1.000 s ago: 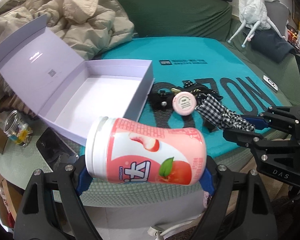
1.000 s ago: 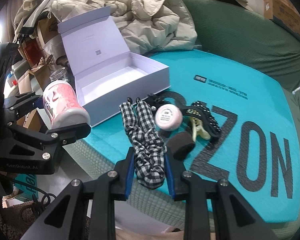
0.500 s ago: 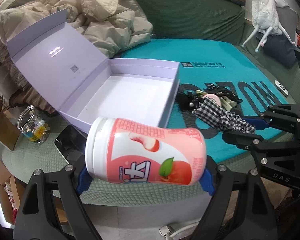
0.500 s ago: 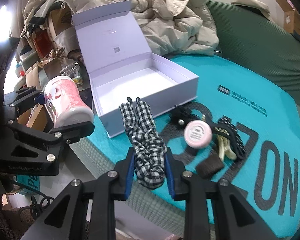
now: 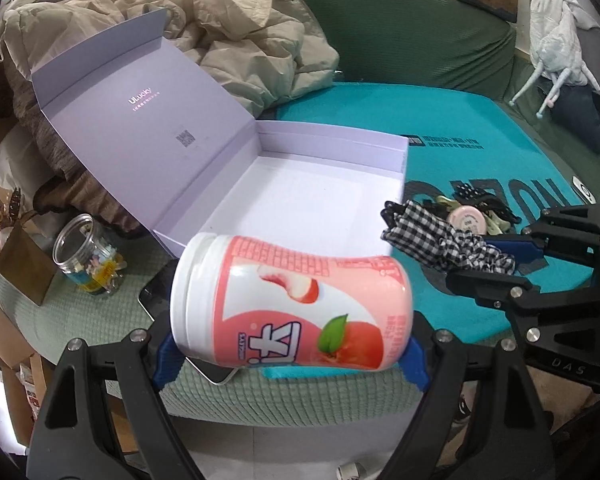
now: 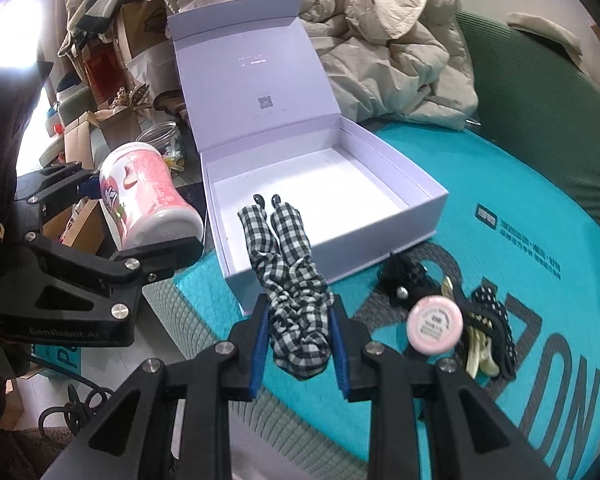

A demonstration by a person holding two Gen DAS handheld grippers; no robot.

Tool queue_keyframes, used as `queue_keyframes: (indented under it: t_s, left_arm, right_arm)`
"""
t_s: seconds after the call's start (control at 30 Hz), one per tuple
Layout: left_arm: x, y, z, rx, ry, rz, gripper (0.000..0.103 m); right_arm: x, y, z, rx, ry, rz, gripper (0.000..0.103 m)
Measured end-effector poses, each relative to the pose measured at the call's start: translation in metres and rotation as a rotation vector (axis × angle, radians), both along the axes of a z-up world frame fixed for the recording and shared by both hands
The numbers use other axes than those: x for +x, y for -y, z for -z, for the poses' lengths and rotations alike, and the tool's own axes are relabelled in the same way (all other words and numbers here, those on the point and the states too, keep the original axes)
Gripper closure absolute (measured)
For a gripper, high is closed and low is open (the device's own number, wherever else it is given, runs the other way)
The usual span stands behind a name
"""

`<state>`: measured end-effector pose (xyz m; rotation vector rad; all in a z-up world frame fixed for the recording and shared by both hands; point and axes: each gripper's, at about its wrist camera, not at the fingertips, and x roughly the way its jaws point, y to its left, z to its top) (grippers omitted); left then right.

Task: Organize objects
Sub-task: 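Lift the pink bottle and gingham scrunchie and carry both into the lavender box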

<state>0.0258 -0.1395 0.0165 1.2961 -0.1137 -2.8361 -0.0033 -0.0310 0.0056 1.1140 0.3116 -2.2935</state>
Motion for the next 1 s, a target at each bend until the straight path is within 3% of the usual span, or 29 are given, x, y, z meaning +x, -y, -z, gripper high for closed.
queue_keyframes:
  t_s: [0.6, 1.0]
  left_arm:
    - [-0.044, 0.029, 0.002, 0.005, 0.011, -0.044, 0.019]
    - [-0.082, 0.048, 0.008, -0.034, 0.009, -0.067, 0.019]
  right_arm:
    - [-0.052, 0.024, -0.005, -0.002, -0.004, -0.039, 0.076]
    - [-0.096, 0.044, -0.005, 0.029, -0.022, -0.06, 0.076]
